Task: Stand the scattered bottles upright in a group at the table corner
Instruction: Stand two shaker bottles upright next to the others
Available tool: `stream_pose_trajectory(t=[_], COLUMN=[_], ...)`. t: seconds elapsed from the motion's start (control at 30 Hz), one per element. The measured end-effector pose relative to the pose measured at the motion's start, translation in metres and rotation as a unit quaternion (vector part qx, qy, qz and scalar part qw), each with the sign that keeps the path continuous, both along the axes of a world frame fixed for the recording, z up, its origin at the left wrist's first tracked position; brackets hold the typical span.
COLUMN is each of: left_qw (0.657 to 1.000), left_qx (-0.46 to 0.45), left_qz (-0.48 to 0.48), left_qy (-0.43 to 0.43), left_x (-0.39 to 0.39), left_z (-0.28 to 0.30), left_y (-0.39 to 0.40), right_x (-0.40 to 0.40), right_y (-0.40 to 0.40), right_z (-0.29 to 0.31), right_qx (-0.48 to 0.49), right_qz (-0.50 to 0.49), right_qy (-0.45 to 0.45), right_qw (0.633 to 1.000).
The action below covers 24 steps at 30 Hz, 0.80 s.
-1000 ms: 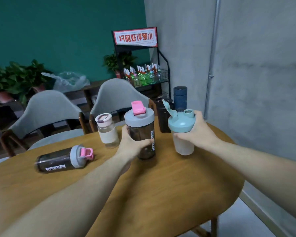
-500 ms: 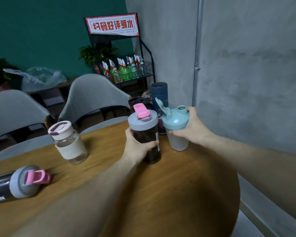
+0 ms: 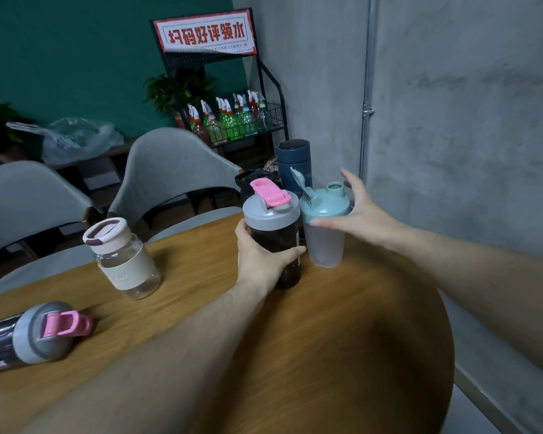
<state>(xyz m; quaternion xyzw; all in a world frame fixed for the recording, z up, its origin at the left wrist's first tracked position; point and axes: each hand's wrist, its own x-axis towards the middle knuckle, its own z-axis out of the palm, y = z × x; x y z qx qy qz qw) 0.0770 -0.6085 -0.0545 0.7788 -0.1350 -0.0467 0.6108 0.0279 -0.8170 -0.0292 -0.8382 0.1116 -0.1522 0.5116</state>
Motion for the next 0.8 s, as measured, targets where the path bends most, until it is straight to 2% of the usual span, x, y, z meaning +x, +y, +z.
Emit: stream_pose_trajectory(t=[0.13,0.27,0.53,0.67,0.8], left_qw=[0.997,0.990,0.991,0.991,0.990], left_qx=[0.029,0.042,0.038,0.032,0.038], left_qz=[0.022,0.009,-0.032,-0.031,-0.025], left_qy=[-0.072,-0.136,-0.120,-0.124,-0.137], left_x=[-0.004,-0.001,0.008,0.013,0.013], left_z=[0.016,0.035,0.046,0.042,0.042], left_y=[0.002,0.001,-0.003,-0.004,-0.007], right_x=[0.002,0.016,0.033,0.032,0.030], right_y=[0.016,0.033,0.036,0.025,0.022], right_z=[0.024,0.042,0.045,0.040,0.033], right_qx=[-0.016,-0.026,-0.030,-0.013,-0.038], right_qz=[-0.055,-0.063,-0.089,-0.100,-0.098], right_qy=[-0.047,-0.057,-0.035,-0.038,-0.039], right_qw=[0.997,0.996,0.995,0.994,0.994])
